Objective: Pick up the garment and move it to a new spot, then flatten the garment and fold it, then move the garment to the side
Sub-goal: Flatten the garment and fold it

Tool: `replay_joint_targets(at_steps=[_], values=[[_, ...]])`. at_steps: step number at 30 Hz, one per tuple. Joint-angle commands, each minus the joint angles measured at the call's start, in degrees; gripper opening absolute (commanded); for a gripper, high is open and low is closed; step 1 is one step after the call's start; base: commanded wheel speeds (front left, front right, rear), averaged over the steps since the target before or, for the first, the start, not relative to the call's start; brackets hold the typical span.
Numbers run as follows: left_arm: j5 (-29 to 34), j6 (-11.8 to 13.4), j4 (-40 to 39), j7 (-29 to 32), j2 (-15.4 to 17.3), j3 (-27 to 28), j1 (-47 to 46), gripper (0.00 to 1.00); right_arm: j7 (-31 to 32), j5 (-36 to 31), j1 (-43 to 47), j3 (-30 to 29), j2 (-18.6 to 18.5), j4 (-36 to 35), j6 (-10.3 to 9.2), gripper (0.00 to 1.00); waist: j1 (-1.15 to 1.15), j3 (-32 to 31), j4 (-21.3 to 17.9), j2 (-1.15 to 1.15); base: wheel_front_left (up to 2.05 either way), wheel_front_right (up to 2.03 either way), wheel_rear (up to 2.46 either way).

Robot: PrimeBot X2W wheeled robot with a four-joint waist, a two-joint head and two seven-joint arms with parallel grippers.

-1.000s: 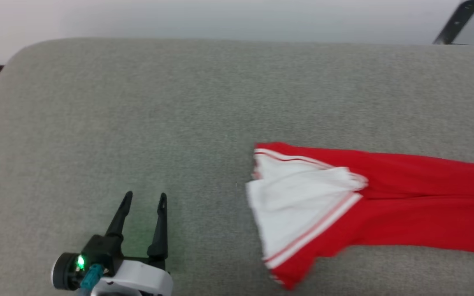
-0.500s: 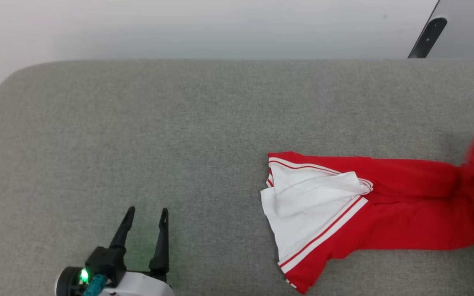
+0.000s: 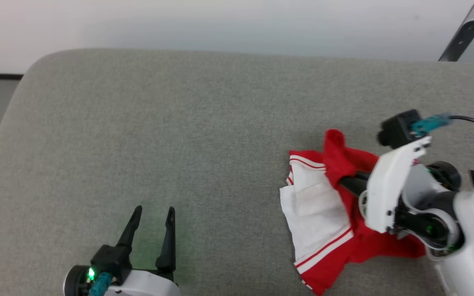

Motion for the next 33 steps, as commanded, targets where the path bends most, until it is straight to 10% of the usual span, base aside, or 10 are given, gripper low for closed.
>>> replay_joint_targets(at_steps=[1, 9, 14, 33], values=[[0.00, -0.20, -0.07, -0.22, -0.13, 0.06, -0.69, 1.00, -0.18, -0.56, -0.59, 0.38, 0.12, 0.27, -0.07, 0.00, 0.00, 0.99, 0.91, 0.00, 0.00, 0.00, 0.00], [0.31, -0.63, 0.49, -0.22, -0.64, 0.59, -2.08, 1.00, -2.53, -0.34, -2.46, 4.86, 1.41, 6.17, -0.07, 0.04, 0.00, 1.79, 1.63, 0.00, 0.00, 0.00, 0.00], [0.30, -0.70, 0.97, -0.22, -0.85, 1.03, -1.94, 1.00, -4.08, 1.21, -2.55, 5.92, 2.17, 7.47, -0.07, 0.97, 0.00, 0.78, 0.50, 0.00, 0.00, 0.00, 0.00], [0.32, -3.27, 6.31, -0.22, 0.08, 0.83, -7.08, 1.00, -24.08, -0.37, 0.96, 6.40, -11.03, 7.34, -0.07, 1.00, 0.00, -5.30, -7.52, 0.00, 0.00, 0.00, 0.00]])
